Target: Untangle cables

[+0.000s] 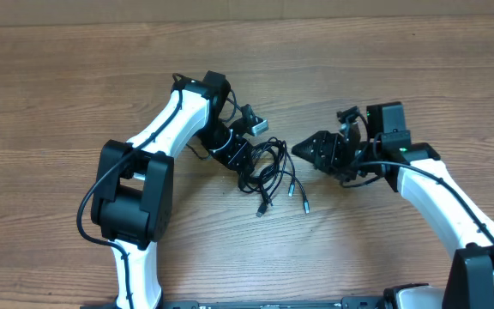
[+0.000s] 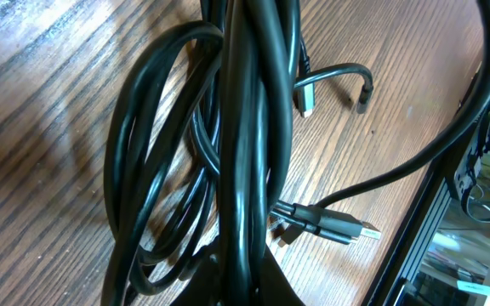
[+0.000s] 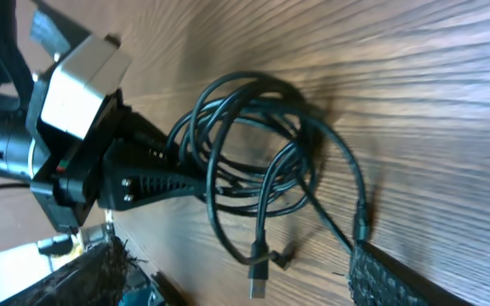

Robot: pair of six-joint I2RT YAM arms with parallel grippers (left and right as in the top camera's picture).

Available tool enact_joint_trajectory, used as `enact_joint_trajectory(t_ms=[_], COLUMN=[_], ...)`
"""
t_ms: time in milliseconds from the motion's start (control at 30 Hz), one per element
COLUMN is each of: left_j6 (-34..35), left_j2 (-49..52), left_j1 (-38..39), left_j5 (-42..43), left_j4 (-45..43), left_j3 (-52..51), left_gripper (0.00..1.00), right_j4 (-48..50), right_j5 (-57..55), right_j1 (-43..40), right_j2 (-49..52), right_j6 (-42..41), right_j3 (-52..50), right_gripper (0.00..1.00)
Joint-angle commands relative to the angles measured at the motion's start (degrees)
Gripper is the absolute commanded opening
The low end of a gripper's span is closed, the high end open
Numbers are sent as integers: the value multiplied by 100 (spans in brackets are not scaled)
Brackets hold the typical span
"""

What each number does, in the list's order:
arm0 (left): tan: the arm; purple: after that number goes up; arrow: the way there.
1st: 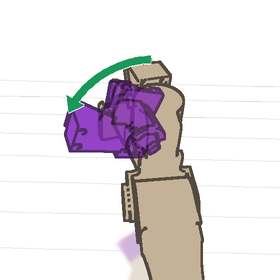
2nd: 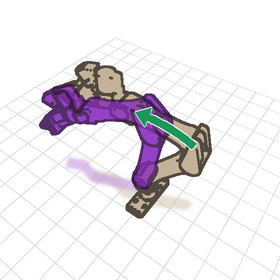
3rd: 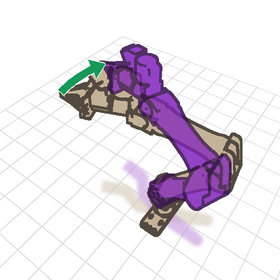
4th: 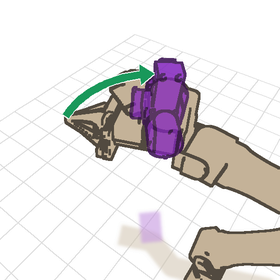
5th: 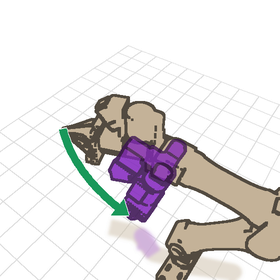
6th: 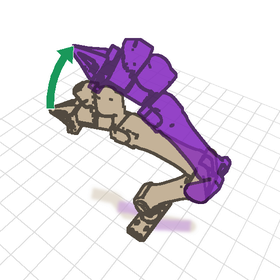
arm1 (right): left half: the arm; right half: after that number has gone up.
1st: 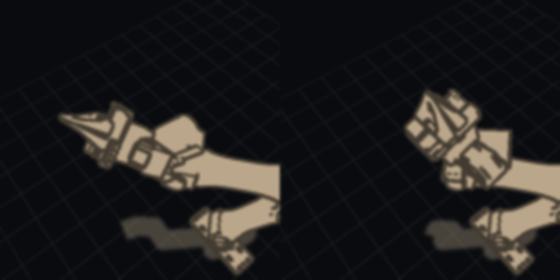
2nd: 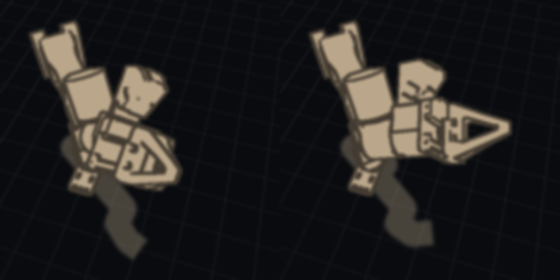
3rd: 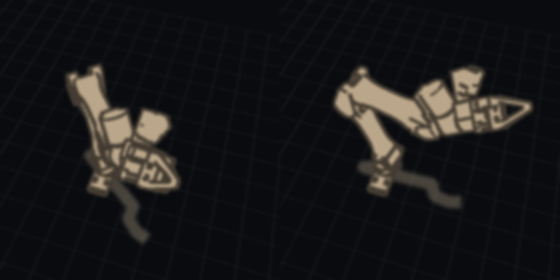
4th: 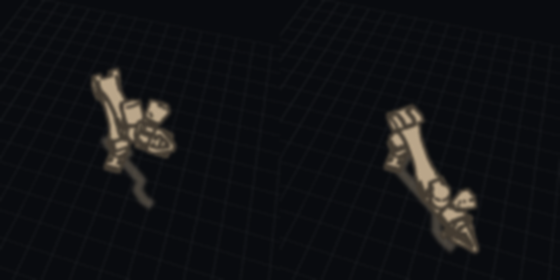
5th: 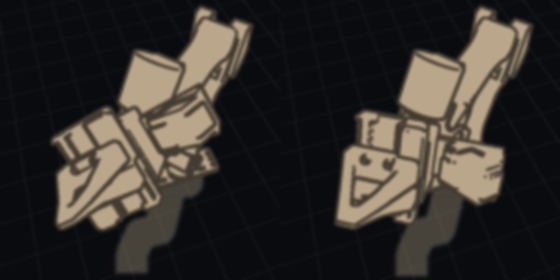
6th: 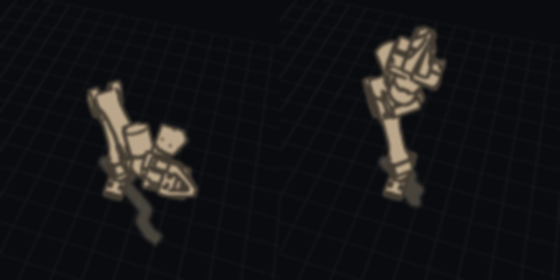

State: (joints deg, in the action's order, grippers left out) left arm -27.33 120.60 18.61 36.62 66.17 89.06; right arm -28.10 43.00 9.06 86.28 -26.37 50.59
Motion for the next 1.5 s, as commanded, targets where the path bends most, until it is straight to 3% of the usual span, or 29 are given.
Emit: enact_joint_trajectory(t_ms=[0, 167, 533, 1033, 1367, 1467], left_j6=[15, 15, 13, -136, -251, -273], left_j2=[-24, -24, -24, -24, -24, -24], left_j1=[-59, -59, -59, -35, -7, -7], left_j5=[85, 87, 98, 651, 693, 693], left_j4=[-22, -20, -24, -26, -26, -26], left_j3=[2, 2, 2, 2, 2, 2], left_gripper=[4, 4, 4, 4, 4, 4], right_j4=[20, 103, 632, 2015, 2293, 2319], right_j5=[-120, -251, -957, -949, -675, -708], right_j1=[216, 568, 1137, 1152, 1191, 1290], right_j2=[-131, -129, -129, -129, -129, -129], right_j6=[94, 92, -706, -1137, -1137, -1137], right_j3=[114, 114, -37, -811, -901, -901], right_gripper=[80, 71, 63, 63, 63, 59])
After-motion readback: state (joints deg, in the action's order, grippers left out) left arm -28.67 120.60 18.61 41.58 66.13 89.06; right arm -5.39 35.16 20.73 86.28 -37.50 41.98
